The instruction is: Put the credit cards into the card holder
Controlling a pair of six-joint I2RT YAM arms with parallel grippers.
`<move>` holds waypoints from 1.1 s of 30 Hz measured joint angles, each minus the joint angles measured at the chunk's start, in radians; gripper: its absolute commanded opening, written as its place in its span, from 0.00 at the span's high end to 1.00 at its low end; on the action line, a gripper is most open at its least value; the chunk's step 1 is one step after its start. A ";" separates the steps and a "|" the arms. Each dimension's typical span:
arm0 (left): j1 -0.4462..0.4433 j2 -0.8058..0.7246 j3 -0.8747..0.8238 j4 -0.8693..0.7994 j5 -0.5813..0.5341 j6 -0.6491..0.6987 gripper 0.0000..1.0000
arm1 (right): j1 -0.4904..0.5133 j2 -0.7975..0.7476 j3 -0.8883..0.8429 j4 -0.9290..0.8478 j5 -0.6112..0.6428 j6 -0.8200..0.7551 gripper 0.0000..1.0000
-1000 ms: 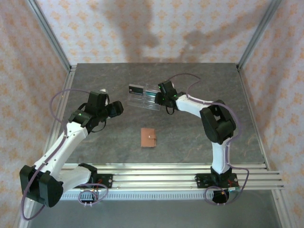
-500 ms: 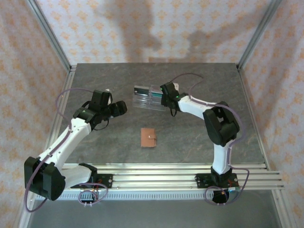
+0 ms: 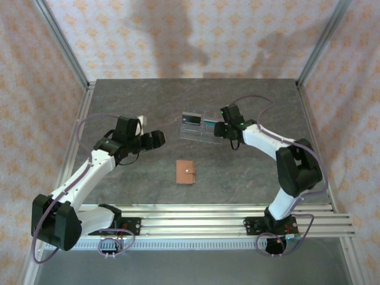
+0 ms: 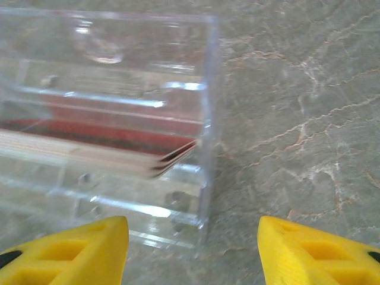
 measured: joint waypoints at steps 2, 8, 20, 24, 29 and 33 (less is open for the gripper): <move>0.000 0.000 -0.018 0.000 0.024 0.004 0.19 | 0.001 -0.047 -0.009 -0.021 -0.031 -0.017 0.40; 0.000 -0.010 -0.090 0.002 0.083 0.005 0.19 | 0.001 -0.078 0.014 -0.091 -0.047 -0.073 0.39; -0.120 -0.021 -0.196 0.140 0.145 -0.069 0.18 | 0.001 0.095 0.215 -0.111 0.111 -0.156 0.34; -0.121 -0.005 -0.196 0.142 0.145 -0.069 0.18 | 0.001 0.151 0.292 -0.111 0.152 -0.156 0.34; -0.124 -0.005 -0.199 0.143 0.140 -0.069 0.18 | 0.001 0.172 0.341 -0.115 0.186 -0.164 0.34; -0.127 -0.016 -0.225 0.145 0.139 -0.071 0.18 | 0.001 0.168 0.354 -0.135 0.171 -0.163 0.34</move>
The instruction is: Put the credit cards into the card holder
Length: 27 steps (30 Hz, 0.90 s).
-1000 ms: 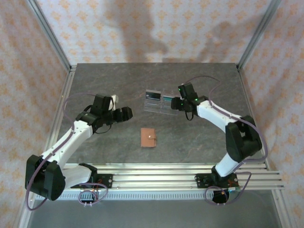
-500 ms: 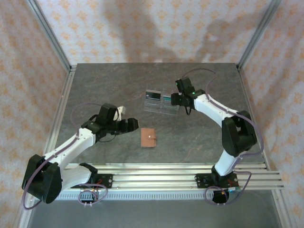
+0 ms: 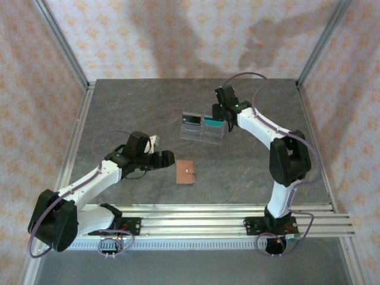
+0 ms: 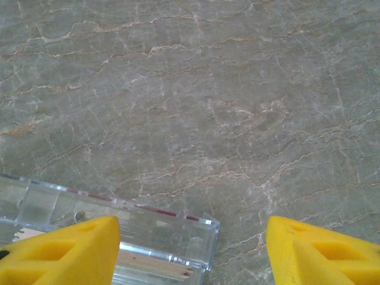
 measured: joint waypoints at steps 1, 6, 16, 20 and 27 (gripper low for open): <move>0.000 -0.004 -0.008 0.000 0.000 -0.002 0.18 | 0.000 -0.005 -0.003 -0.007 -0.013 0.004 0.34; -0.010 -0.011 -0.045 0.034 0.022 -0.048 0.37 | 0.000 -0.144 -0.097 -0.064 -0.106 0.070 0.37; -0.052 0.124 -0.107 0.184 0.106 -0.157 0.50 | 0.225 -0.438 -0.463 -0.014 -0.462 0.328 0.59; -0.052 0.218 -0.105 0.263 0.147 -0.190 0.52 | 0.253 -0.357 -0.561 0.046 -0.576 0.426 0.60; -0.052 0.285 -0.095 0.309 0.155 -0.210 0.59 | 0.251 -0.325 -0.636 0.176 -0.651 0.508 0.60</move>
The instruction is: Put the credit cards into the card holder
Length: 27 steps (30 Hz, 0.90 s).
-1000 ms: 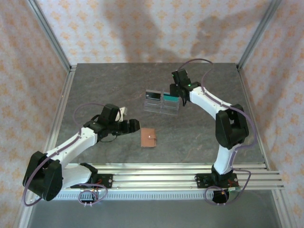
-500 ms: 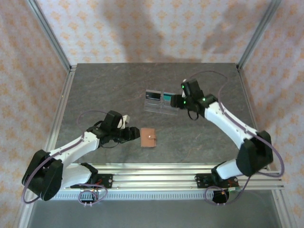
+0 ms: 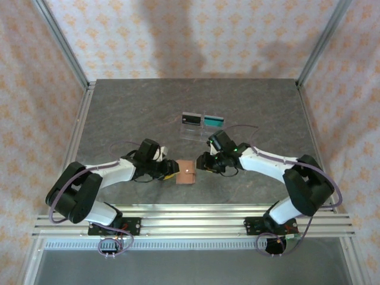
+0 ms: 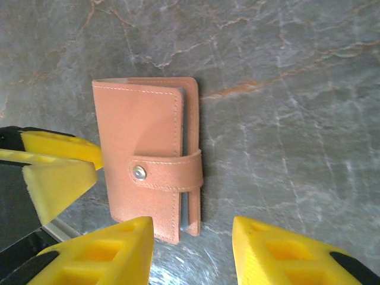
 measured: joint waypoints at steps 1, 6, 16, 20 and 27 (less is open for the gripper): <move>0.000 0.011 0.007 0.000 0.000 0.000 0.60 | 0.000 0.016 -0.005 0.027 -0.010 0.010 0.60; -0.013 0.067 0.037 0.017 0.002 -0.003 0.62 | 0.002 0.085 -0.040 0.131 -0.039 0.056 0.59; -0.021 0.084 0.074 0.012 0.026 -0.015 0.92 | 0.005 0.089 -0.060 0.225 -0.048 0.083 0.56; -0.021 0.024 0.076 -0.022 0.019 -0.024 0.93 | 0.039 0.029 -0.075 0.189 0.000 0.033 0.57; -0.032 -0.019 0.108 -0.077 0.028 -0.046 0.93 | 0.145 -0.032 -0.040 0.124 0.119 -0.053 0.64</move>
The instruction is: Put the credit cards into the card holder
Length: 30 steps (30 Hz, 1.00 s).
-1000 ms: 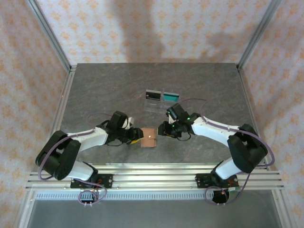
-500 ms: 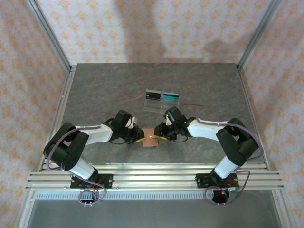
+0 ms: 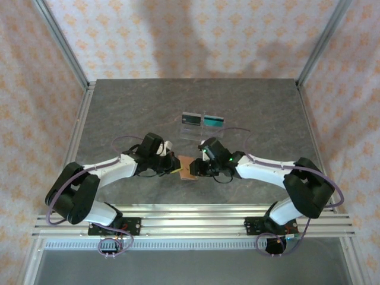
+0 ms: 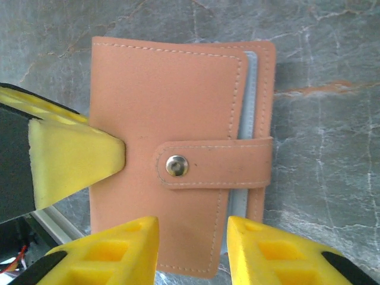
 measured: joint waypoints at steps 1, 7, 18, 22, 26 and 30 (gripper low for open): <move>0.000 -0.003 0.007 -0.007 0.000 0.000 0.93 | 0.010 0.000 0.011 -0.009 0.019 -0.008 0.63; -0.007 -0.011 0.045 -0.034 0.025 -0.015 0.93 | 0.047 0.031 0.085 -0.044 0.106 -0.045 0.61; -0.007 -0.011 0.045 -0.053 0.039 -0.057 0.93 | 0.108 0.089 0.153 -0.113 0.283 -0.074 0.89; -0.007 -0.011 0.047 -0.056 0.045 -0.059 0.94 | 0.111 0.089 0.155 -0.114 0.317 -0.066 1.00; -0.007 -0.011 0.071 -0.097 0.032 -0.041 0.95 | 0.116 0.088 0.156 -0.132 0.386 -0.036 1.00; -0.007 -0.011 0.098 -0.145 0.031 -0.014 0.95 | 0.106 0.087 0.142 -0.193 0.476 0.000 1.00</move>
